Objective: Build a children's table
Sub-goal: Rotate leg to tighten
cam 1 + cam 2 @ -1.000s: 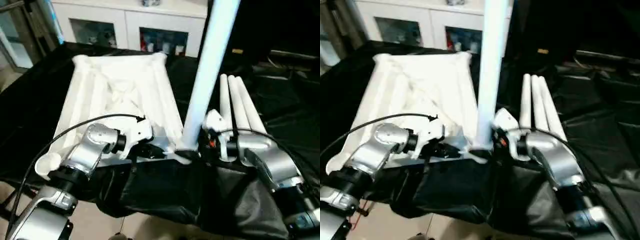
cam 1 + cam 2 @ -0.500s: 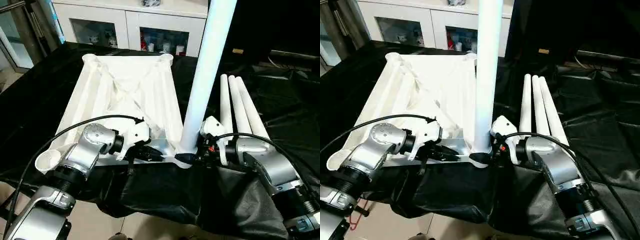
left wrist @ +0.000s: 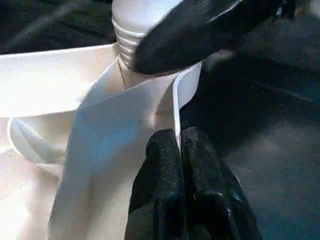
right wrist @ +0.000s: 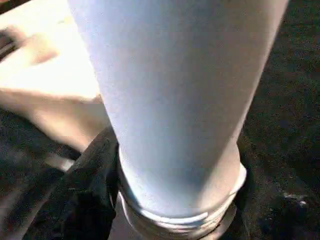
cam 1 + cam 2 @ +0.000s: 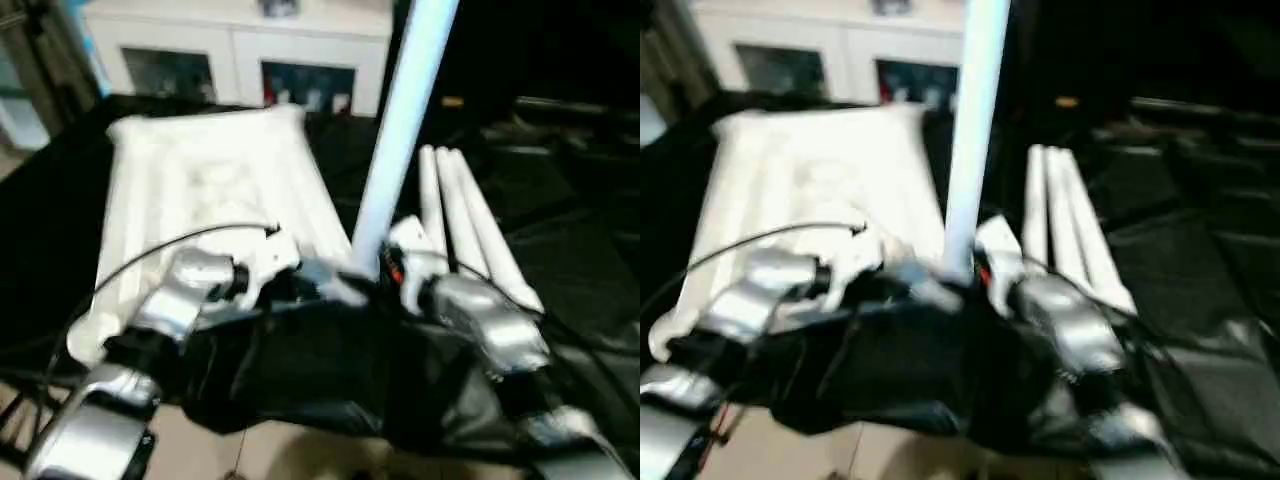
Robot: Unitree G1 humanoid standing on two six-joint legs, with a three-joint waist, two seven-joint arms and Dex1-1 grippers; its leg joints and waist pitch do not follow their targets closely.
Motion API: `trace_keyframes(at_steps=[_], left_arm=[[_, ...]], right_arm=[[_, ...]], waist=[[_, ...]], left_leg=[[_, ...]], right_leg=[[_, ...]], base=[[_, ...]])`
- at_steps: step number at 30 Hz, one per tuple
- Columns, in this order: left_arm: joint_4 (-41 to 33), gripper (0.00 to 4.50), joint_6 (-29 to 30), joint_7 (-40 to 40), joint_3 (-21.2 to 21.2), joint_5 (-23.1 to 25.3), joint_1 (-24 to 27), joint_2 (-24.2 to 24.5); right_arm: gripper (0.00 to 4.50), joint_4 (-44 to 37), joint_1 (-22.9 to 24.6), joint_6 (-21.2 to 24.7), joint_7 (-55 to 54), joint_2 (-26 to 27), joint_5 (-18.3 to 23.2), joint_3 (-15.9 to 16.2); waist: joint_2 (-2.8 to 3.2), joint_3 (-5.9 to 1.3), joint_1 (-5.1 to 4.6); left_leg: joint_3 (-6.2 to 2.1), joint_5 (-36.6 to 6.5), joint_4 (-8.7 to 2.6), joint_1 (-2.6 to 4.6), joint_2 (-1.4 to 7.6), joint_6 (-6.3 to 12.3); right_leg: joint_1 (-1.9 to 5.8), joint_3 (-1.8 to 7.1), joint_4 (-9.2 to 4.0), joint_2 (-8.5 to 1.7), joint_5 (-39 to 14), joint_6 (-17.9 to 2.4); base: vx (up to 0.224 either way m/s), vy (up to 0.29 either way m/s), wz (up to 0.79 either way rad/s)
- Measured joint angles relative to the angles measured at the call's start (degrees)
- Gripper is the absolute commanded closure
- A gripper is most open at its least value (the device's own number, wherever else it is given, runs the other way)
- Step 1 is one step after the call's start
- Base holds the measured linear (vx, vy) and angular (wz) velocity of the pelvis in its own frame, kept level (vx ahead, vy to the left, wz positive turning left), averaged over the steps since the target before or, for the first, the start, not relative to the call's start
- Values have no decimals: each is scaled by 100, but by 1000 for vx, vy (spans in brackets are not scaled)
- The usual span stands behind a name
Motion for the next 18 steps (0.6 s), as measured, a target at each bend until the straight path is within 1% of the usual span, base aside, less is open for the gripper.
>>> trace_keyframes(at_steps=[5, 9, 10, 11, 14, 16, 17, 18], left_arm=[[247, 450, 117, 786, 56, 138, -159, -358], [293, 450, 115, 889, 75, 189, -193, -428], [294, 450, 114, 900, 82, 192, -194, -428], [296, 450, 111, 912, 89, 199, -194, -430], [294, 450, 23, 829, 66, 200, -191, -430], [283, 450, -68, 681, 53, 199, -177, -410], [253, 450, -119, 574, 46, 194, -159, -396], [187, 450, -170, 423, 42, 154, -109, -365]], right_arm=[[174, 731, -434, -293, -1013, 393, -88, -271], [174, 929, -506, -491, -1129, 455, -141, -351], [118, 983, -531, -529, -1128, 465, -147, -368], [118, 1058, -565, -597, -1119, 472, -156, -381], [83, 1136, -582, -709, -1030, 467, -155, -396], [83, 1144, -578, -747, -861, 417, -155, -415], [83, 1066, -533, -753, -604, 307, -155, -376], [83, 869, -412, -748, -272, 136, -148, -266]], waist=[[-4, -2, 49], [-6, -4, 64], [-6, -4, 61], [-6, -4, 59], [-3, -3, 69], [-2, -2, 83], [0, -1, 105], [0, -1, 128]], left_leg=[[3, 1, -2, 0, 0, 0], [5, 3, -2, -2, -1, 4], [5, 3, -2, -2, -1, 4], [6, 3, -2, -2, -1, 4], [6, 3, -2, -3, -1, 4], [5, 3, -2, -5, -1, 5], [5, 4, -2, -4, 0, 7], [6, 4, -3, -4, 0, 9]], right_leg=[[4, 3, -1, 0, 3, -4], [6, 5, -2, -1, 18, -30], [4, 5, -2, -1, 18, -30], [4, 5, -2, -1, 19, -31], [-2, 4, -3, -1, 19, -31], [-2, 4, -3, -1, 18, -31], [-4, 4, -5, -3, 18, -30], [-5, 4, -9, -2, 17, -28]], base=[[0, 0, 0], [0, 0, 0], [0, 0, 0], [0, 0, 0], [0, 0, 0], [0, 0, 0], [0, 0, 0], [0, 0, 0]])
